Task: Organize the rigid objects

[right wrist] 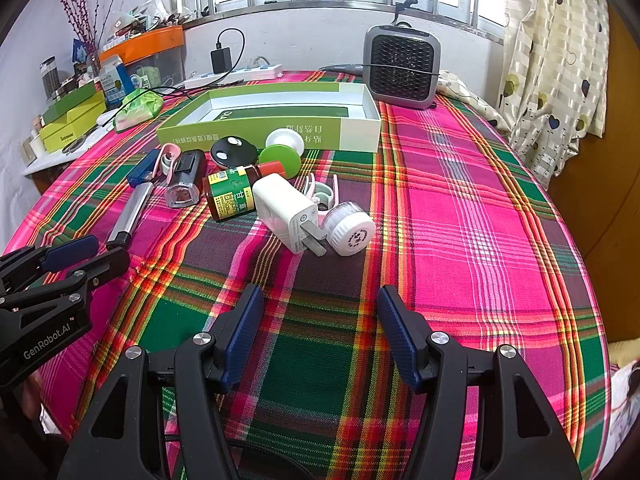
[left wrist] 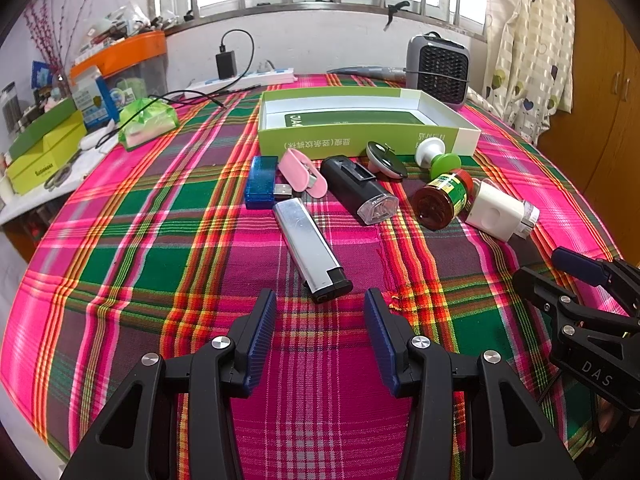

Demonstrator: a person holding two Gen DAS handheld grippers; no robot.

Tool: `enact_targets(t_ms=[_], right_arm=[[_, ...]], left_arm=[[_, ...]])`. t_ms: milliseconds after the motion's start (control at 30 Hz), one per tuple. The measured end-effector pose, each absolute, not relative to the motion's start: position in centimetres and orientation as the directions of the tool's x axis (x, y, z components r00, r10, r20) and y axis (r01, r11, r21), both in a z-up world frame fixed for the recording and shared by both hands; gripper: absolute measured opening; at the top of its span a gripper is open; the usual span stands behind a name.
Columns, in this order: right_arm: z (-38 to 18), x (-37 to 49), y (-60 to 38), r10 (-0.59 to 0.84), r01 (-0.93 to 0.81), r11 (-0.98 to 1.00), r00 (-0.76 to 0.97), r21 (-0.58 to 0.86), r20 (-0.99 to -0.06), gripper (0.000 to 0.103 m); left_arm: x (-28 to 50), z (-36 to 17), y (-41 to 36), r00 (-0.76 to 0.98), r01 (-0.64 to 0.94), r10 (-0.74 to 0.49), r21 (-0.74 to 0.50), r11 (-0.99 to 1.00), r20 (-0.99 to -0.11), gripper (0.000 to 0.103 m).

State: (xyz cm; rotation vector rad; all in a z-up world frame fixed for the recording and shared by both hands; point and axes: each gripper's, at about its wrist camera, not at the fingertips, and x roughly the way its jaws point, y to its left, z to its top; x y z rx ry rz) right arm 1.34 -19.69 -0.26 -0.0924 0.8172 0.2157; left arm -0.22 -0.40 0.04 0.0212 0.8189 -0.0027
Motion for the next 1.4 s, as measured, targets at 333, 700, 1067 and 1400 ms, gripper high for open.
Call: enact_targets(t_ms=[333, 700, 1067, 1400], right_arm=[[-0.3, 1.4, -19.7, 0.156, -0.227, 0.974, 0.663, 0.002, -0.732, 0.060], [0.2, 1.7, -20.3, 0.233, -0.290, 0.956, 0.642, 0.050, -0.730, 0.060], [2.1, 2.5, -19.0, 0.298, -0.391, 0.920, 0.670, 0.018, -0.680, 0.060], [2.1, 4.5, -17.7, 0.305, -0.437, 0.899, 0.639, -0.007, -0.706, 0.060]], left_arm=[[0.1, 0.1, -0.1, 0.672, 0.032, -0.015, 0.009, 0.999, -0.740, 0.044], [0.6, 0.6, 1.2, 0.642, 0.078, -0.125, -0.098, 0.992, -0.756, 0.044], [2.2, 1.0, 0.5, 0.630, 0.096, -0.150, -0.115, 0.989, -0.762, 0.044], [3.6, 0.5, 1.8, 0.624, 0.027, -0.048, -0.040, 0.999, -0.780, 0.044]])
